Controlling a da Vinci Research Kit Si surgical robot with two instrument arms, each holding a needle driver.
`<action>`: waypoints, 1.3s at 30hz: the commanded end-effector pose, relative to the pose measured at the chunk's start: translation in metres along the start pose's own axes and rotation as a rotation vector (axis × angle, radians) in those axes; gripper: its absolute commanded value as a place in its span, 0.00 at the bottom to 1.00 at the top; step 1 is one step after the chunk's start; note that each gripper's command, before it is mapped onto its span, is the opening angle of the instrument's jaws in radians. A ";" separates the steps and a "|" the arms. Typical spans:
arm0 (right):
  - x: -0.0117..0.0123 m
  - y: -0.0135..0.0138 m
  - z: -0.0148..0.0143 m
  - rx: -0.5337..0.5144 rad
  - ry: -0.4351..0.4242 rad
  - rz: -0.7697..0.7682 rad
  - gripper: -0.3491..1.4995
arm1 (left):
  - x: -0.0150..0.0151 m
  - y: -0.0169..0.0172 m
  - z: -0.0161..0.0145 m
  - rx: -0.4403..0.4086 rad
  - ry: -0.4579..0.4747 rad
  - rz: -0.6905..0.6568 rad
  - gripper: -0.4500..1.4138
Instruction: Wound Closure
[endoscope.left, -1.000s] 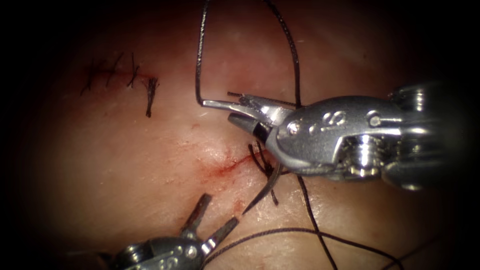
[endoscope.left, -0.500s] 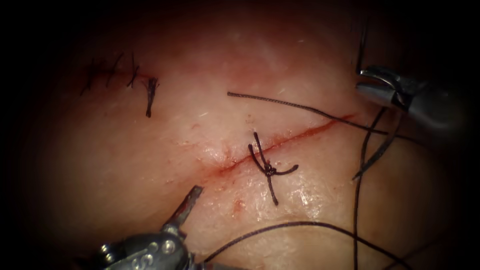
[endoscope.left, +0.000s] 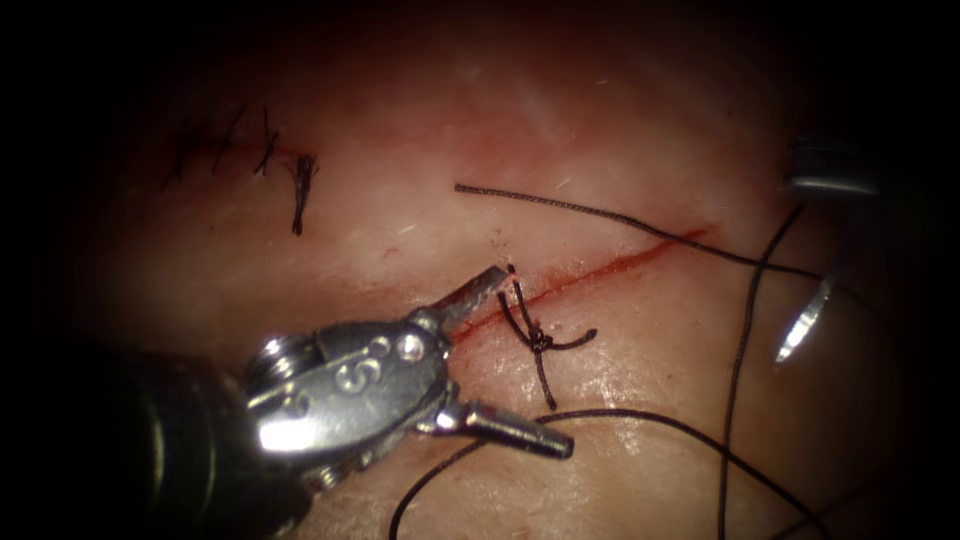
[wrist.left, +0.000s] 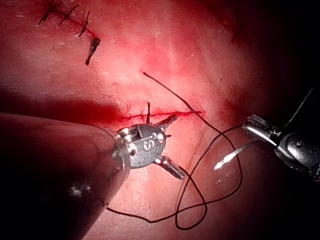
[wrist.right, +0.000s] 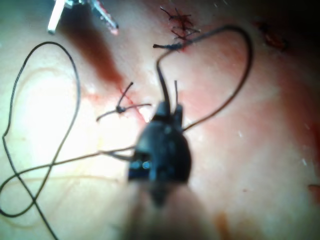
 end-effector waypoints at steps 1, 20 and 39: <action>-0.0006 -0.0006 0.0011 0.050 0.028 0.019 0.00 | 0.0000 0.0001 0.0006 -0.011 -0.002 -0.011 0.85; -0.0001 0.0023 0.0056 0.007 0.196 0.083 0.00 | -0.0073 -0.0082 0.0069 0.051 -0.040 0.068 0.42; -0.0055 0.0065 0.0083 -0.102 0.319 -0.051 0.00 | -0.0151 -0.0051 0.0122 0.088 -0.037 0.041 0.38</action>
